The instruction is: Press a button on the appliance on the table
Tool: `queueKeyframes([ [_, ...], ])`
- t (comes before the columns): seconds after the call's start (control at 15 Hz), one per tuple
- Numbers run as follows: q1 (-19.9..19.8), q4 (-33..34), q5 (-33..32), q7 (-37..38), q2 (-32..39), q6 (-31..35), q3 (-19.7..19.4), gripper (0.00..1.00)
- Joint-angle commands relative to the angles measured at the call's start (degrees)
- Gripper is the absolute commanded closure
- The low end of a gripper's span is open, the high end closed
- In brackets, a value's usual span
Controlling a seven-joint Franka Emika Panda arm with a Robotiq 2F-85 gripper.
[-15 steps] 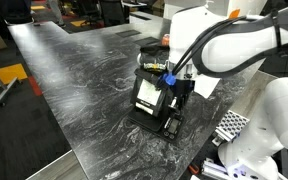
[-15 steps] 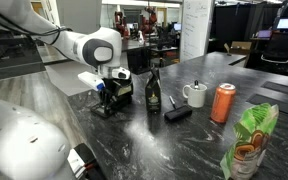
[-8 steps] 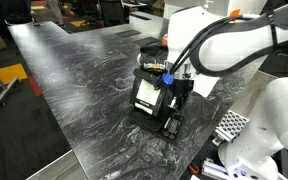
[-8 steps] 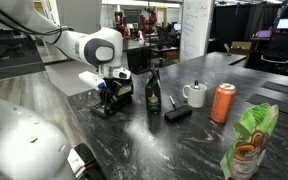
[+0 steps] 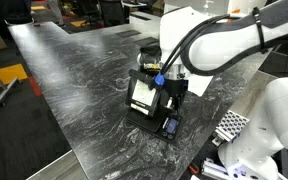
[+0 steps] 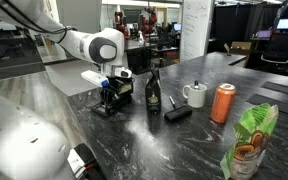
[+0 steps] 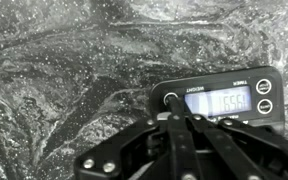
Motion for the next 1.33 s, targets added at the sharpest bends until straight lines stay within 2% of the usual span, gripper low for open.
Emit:
queueKeyframes([
  [0.0,-0.43,2.49,1.04,-3.66,11.31,3.7,-1.24,1.0],
  [0.33,-0.55,5.12,1.54,-3.61,12.73,-0.12,-1.97,1.0],
  [0.67,0.24,3.35,-0.31,-0.26,5.44,-2.96,0.26,1.0],
  [1.27,0.97,-3.37,-1.58,4.25,-8.6,-1.2,3.95,1.0],
])
